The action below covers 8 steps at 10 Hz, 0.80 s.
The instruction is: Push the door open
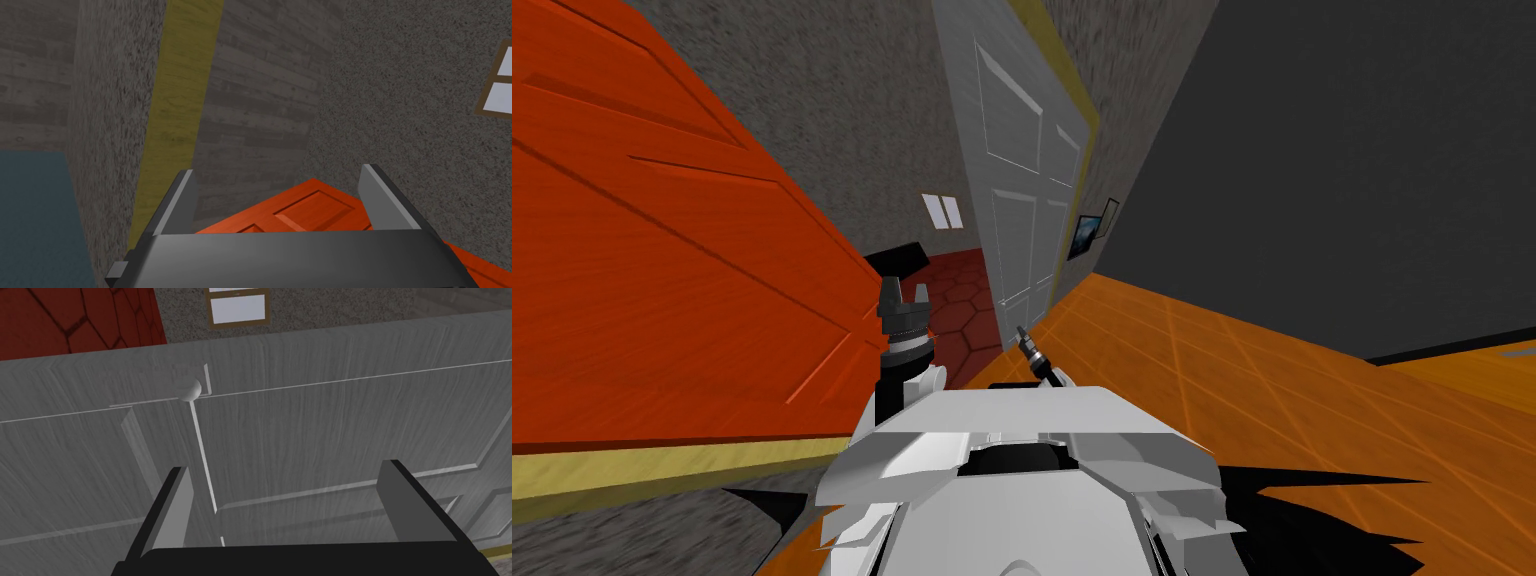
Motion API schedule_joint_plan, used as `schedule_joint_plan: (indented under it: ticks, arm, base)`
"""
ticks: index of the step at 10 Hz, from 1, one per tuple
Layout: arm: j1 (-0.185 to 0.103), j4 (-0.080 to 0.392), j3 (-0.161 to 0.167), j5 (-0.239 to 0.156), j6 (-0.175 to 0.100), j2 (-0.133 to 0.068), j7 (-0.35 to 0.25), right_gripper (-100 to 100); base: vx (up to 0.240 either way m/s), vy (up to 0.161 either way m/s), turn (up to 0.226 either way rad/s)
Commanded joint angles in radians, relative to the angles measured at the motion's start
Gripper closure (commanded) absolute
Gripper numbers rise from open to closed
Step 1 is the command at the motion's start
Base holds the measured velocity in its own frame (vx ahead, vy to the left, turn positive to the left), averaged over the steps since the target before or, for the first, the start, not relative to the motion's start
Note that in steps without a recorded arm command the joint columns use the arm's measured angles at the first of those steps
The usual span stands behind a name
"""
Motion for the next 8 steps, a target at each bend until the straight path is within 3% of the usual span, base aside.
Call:
schedule_joint_plan:
  ticks: [1,8]
  arm:
    - [-0.013,0.028,0.024,-0.002,-0.001,-0.007,-0.006,-100]
    - [-0.078,0.193,0.116,-0.008,-0.028,-0.008,-0.018,-100]
  base:
    - [0.164,0.008,-0.042]
    - [0.18,0.009,-0.037]
